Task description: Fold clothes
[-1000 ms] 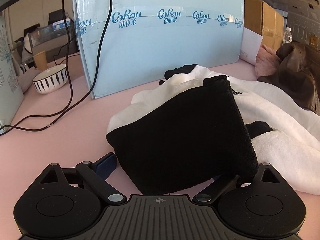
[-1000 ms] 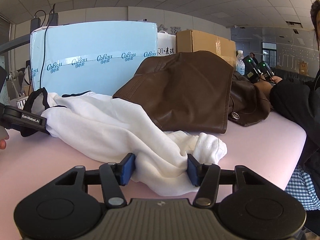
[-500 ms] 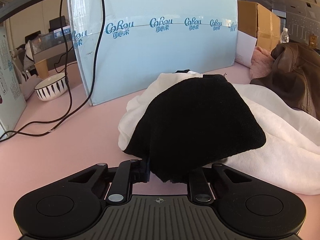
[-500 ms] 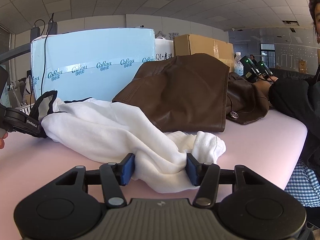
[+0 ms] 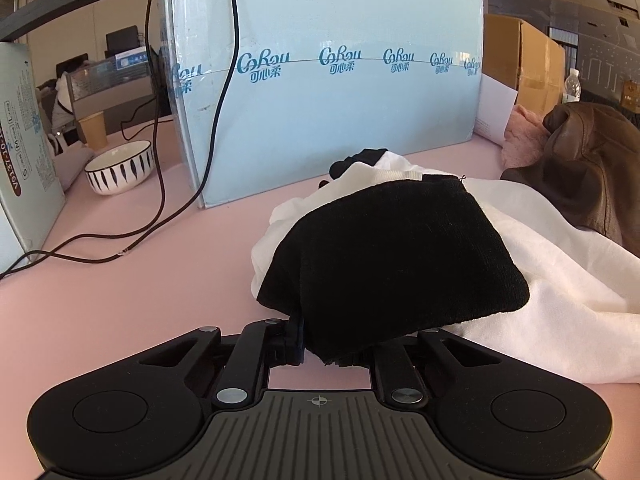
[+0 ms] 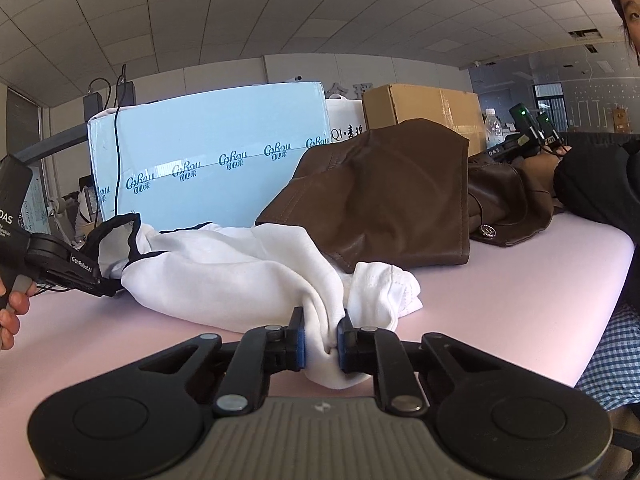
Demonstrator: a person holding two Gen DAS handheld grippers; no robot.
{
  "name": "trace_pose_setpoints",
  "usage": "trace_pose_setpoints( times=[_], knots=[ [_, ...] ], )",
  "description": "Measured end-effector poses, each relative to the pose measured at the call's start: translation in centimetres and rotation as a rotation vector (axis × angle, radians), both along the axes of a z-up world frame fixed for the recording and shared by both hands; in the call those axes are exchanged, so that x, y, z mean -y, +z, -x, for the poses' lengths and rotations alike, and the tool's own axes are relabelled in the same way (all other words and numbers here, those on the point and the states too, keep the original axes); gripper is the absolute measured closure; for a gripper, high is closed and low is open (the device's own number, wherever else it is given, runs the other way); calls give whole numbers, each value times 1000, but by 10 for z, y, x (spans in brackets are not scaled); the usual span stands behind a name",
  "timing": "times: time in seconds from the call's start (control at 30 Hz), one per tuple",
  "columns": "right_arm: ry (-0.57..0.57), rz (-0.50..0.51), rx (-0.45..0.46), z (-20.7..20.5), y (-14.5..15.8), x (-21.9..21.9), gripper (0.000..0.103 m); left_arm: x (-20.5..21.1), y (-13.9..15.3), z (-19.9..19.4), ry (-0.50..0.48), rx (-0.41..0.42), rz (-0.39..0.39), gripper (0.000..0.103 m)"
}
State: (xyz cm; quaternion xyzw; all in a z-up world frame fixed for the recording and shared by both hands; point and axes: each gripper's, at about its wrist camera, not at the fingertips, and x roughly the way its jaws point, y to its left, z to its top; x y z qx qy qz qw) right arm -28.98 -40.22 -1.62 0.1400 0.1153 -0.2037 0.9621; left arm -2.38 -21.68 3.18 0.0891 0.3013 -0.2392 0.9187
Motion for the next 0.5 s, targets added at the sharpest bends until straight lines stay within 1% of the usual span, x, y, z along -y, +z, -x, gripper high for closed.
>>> trace_pose_setpoints(
  times=[0.07,0.17,0.2,0.23,0.27,0.4,0.47,0.5],
  knots=[
    [21,8,43,0,14,-2,89,-14,14,2,4,14,31,92],
    [73,57,99,-9,45,-12,89,-44,42,6,16,48,93,92],
    [102,58,119,-14,56,-15,89,-60,55,6,28,54,122,92],
    [140,52,143,-20,68,-18,89,-69,61,6,40,59,133,92],
    [176,48,167,-26,80,-21,89,-78,68,7,56,68,142,92],
    [290,96,254,-45,128,-46,90,-129,96,14,143,128,174,93],
    [343,110,284,-48,145,-61,90,-166,109,22,197,142,190,93],
    [366,109,285,-48,148,-65,90,-183,112,26,227,146,184,93]
  ],
)
